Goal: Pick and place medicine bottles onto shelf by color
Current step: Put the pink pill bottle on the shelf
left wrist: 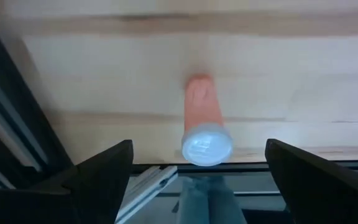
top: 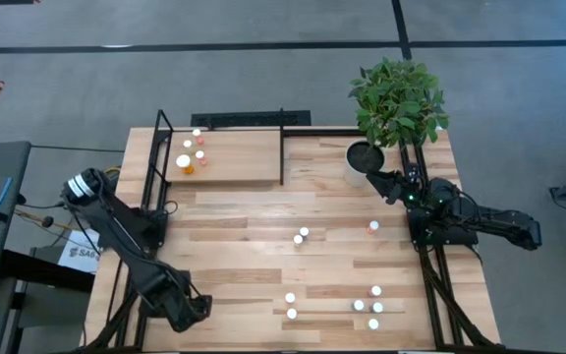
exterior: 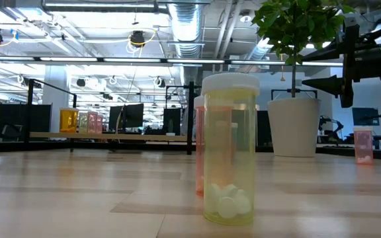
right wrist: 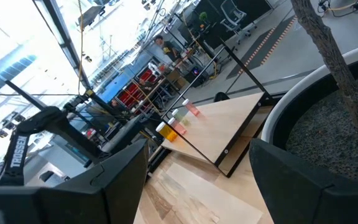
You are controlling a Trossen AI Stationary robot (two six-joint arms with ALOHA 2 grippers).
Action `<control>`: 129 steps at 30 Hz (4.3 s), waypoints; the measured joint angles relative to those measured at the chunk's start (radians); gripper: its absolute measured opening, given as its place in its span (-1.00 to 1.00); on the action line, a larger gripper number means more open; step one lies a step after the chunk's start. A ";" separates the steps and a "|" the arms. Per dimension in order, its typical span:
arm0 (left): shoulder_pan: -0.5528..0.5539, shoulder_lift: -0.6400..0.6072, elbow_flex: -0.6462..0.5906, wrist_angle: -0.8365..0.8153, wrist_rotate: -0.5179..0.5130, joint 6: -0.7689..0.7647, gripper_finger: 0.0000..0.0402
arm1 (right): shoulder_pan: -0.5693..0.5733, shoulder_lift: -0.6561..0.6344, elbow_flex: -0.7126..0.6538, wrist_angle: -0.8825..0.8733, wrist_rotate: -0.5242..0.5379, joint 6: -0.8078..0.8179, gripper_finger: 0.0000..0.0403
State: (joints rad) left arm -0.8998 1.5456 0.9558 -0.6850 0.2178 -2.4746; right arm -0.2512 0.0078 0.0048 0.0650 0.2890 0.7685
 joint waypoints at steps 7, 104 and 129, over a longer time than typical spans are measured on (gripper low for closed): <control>-0.023 0.050 0.000 0.082 -0.021 -0.009 0.76 | 0.000 0.000 0.000 0.000 0.000 0.000 0.50; 1.307 -0.153 0.213 -0.357 -0.387 1.356 -0.44 | 0.000 0.000 0.000 0.000 0.000 0.000 0.50; 1.703 -0.027 0.276 -0.292 -0.250 1.677 -0.44 | 0.000 0.000 0.000 0.000 0.000 0.000 0.50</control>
State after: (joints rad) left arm 0.8036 1.5182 1.2323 -0.9767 -0.0324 -0.7974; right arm -0.2512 0.0081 0.0051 0.0647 0.2890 0.7685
